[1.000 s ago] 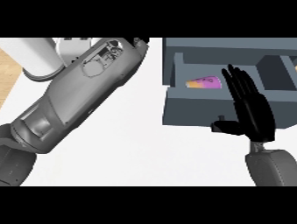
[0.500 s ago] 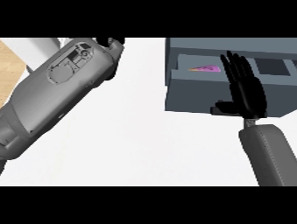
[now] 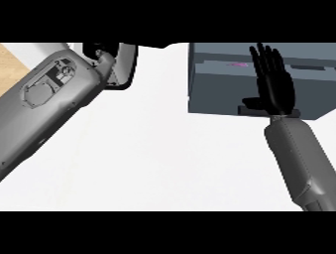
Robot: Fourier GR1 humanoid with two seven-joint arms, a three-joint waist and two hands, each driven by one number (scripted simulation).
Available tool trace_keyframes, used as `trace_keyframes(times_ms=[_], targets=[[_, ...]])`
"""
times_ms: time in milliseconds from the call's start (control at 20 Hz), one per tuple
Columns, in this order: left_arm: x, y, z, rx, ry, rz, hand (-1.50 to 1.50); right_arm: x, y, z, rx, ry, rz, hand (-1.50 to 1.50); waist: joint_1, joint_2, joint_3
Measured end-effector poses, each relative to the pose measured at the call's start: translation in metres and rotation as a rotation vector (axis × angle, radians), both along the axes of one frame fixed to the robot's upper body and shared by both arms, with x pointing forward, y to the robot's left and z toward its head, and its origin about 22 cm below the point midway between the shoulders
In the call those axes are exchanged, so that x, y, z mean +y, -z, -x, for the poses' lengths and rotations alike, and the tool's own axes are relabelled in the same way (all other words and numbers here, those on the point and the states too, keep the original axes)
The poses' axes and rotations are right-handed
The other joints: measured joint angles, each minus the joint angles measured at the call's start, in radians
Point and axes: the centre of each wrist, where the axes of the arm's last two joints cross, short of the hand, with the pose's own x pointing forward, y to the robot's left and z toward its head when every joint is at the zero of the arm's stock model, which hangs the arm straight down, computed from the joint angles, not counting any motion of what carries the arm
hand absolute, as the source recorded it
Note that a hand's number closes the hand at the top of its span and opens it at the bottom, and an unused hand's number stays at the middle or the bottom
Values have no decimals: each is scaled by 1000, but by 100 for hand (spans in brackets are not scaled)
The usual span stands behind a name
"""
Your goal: Pick up the can, place it into the drawer and close the drawer
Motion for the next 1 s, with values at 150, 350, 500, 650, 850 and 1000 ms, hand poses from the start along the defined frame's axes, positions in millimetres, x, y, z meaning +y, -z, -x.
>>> trace_keyframes(times_ms=[150,350,500,650,850,1000], targets=[[10,11,7,4,3,-5,-150,0,-2,-12,-13,25,-5,-150,4,5,3],[18,20,13,10,10,-12,-150,3,-7,-27,-31,51,-5,-150,11,14,7],[25,29,20,14,12,-12,-150,7,-10,-35,-38,59,-12,-150,14,16,10],[31,35,25,11,13,-16,-150,10,-18,-43,-40,69,-5,-150,16,18,11],[38,47,34,13,18,-15,-150,10,-28,-52,-22,77,-3,-150,18,24,13],[35,49,40,14,26,-13,-150,11,-33,-56,-4,86,0,-150,20,26,14]])
